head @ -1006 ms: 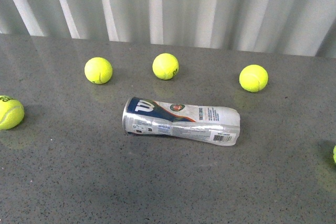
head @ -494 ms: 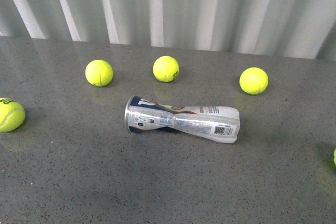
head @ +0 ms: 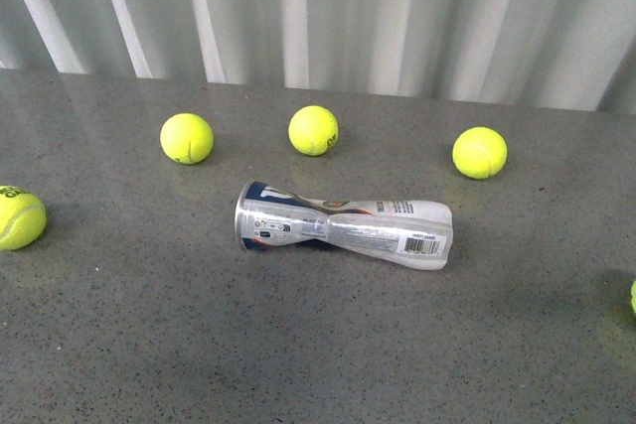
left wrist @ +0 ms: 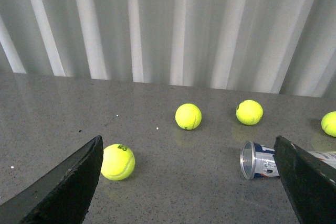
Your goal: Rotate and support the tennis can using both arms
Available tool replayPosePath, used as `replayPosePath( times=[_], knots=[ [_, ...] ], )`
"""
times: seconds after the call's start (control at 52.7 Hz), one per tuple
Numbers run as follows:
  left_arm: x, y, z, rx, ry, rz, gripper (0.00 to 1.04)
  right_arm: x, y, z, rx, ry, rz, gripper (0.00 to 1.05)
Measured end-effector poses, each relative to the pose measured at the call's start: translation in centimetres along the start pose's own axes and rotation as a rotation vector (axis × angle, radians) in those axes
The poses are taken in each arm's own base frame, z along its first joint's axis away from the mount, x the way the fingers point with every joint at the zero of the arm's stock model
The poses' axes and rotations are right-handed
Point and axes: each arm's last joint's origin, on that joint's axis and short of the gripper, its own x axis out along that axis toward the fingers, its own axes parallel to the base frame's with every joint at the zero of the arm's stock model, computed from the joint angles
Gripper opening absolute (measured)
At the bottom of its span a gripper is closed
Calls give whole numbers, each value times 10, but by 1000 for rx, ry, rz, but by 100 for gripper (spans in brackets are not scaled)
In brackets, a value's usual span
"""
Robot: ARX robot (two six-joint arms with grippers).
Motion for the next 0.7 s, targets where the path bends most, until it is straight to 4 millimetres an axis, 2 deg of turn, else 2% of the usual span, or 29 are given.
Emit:
replayPosePath(
  times=[0.702],
  knots=[
    [0, 0, 0, 0, 0, 0, 98, -22, 0, 6, 0, -28, 0, 3]
  ],
)
